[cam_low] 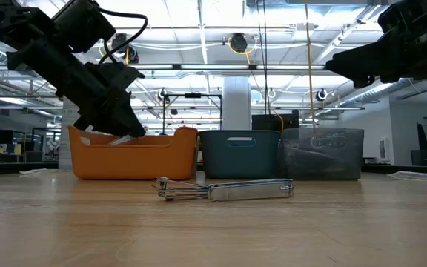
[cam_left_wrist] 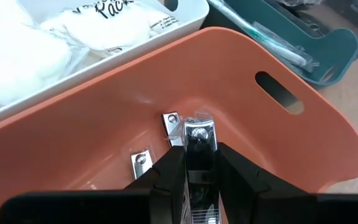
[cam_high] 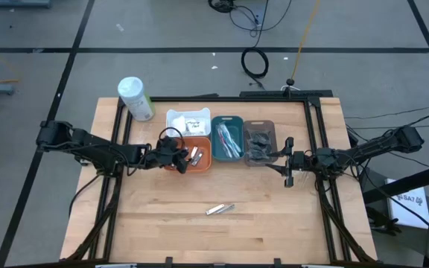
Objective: Pick & Place Travel size toiletries
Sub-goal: Put the nail cutter into the orange bin
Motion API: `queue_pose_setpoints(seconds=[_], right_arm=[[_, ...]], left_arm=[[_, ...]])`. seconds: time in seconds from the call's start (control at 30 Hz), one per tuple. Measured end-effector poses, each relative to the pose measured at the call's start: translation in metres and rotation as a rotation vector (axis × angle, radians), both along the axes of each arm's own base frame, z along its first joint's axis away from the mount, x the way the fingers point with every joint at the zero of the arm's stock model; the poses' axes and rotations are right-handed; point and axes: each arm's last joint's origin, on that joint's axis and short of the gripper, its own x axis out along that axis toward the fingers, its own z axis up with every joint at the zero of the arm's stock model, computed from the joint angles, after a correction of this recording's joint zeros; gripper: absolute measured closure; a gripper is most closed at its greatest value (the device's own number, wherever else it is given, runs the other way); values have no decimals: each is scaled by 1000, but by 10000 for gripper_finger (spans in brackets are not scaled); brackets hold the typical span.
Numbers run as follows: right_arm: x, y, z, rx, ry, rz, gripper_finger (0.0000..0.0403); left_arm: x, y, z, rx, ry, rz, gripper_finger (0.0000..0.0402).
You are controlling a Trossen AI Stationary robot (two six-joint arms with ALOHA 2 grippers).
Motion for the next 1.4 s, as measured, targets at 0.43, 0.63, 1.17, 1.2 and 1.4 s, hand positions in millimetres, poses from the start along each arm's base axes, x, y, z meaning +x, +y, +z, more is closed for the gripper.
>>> queue_pose_setpoints(seconds=[0.43, 0.63, 1.17, 1.2, 1.4], right_arm=[[0, 0, 0, 0, 0, 0, 248], [0, 0, 0, 0, -1, 0, 248], [0, 0, 0, 0, 0, 0, 248], [0, 0, 0, 0, -1, 0, 248], [0, 0, 0, 0, 0, 0, 248]], left_arm=[[0, -1, 0, -34, -7, -8, 283], [0, -1, 0, -3, 11, -37, 217], [36, -58, 68, -114, -166, -592, 179], [37, -66, 75, -78, -150, -618, 179], [32, -103, 111, 80, -50, -564, 179]])
